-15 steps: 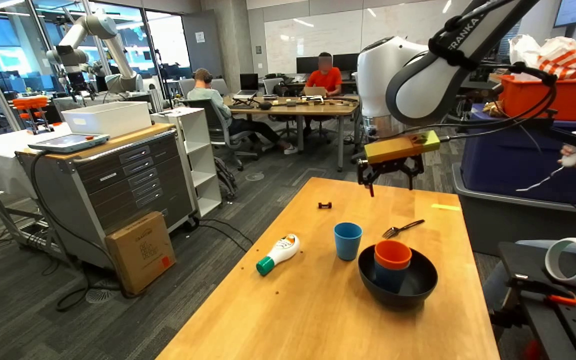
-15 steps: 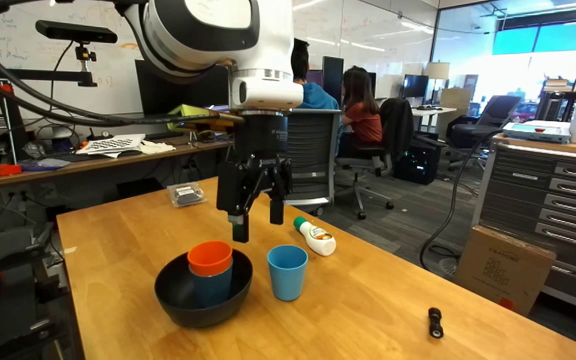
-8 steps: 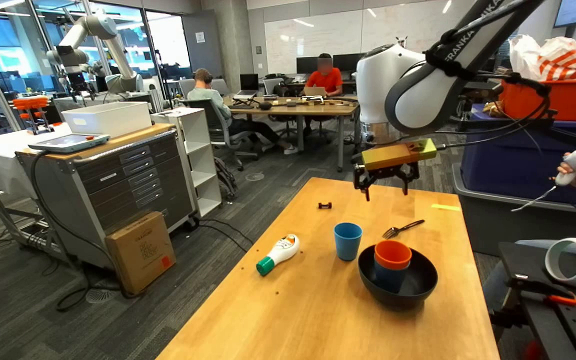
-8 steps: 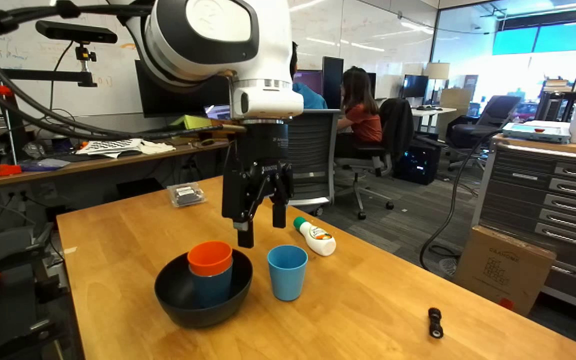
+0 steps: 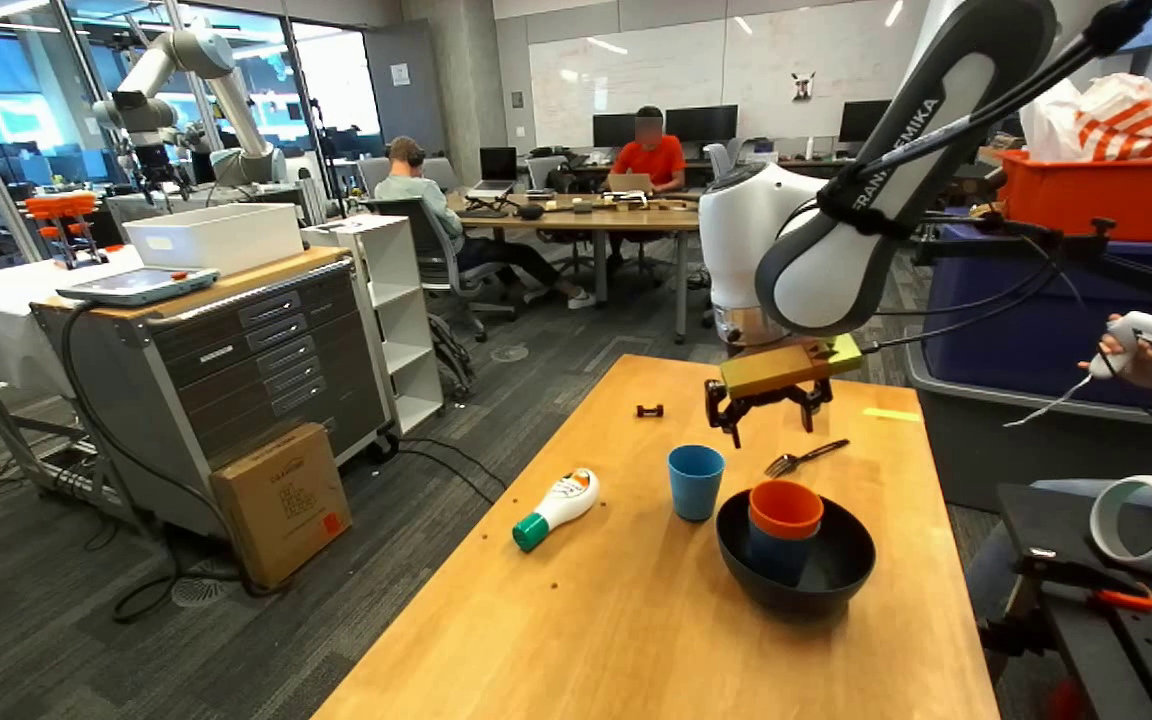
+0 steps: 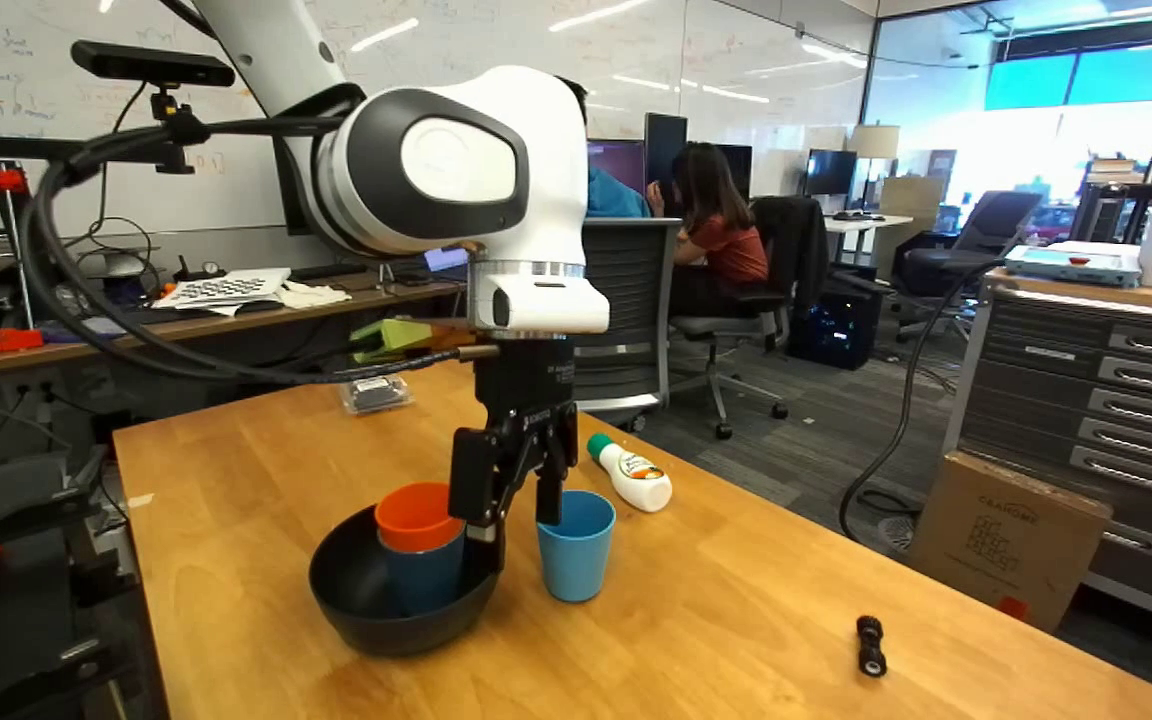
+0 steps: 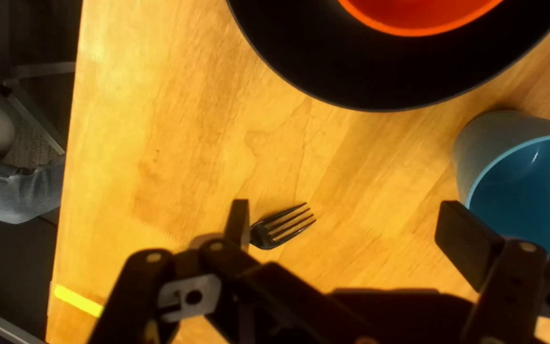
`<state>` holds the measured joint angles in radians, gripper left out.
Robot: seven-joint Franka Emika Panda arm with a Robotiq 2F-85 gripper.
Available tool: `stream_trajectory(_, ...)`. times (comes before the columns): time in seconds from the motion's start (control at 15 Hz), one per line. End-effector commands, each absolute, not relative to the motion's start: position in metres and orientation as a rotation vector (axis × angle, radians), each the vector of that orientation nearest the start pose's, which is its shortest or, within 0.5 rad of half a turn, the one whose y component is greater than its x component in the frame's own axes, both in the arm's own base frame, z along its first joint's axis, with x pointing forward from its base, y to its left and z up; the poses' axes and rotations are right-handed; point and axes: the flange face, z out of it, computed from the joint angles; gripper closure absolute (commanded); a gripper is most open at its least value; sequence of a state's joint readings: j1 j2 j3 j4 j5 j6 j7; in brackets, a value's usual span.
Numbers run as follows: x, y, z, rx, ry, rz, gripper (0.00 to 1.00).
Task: Stack up the cups inside the black bowl then put the fork inside the blue cup
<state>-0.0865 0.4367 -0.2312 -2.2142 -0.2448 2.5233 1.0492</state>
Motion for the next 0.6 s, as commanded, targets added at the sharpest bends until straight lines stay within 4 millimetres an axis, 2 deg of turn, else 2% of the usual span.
stream_trajectory(0.0, 0.528, -0.178, 0.169, -2.808, 1.839, -0.007, 0.00)
stream_trajectory(0.27, 0.540, -0.179, 0.169, -2.739, 1.845, -0.056, 0.00)
stream_trajectory(0.53, 0.540, -0.179, 0.159, -2.751, 1.835, -0.014, 0.00)
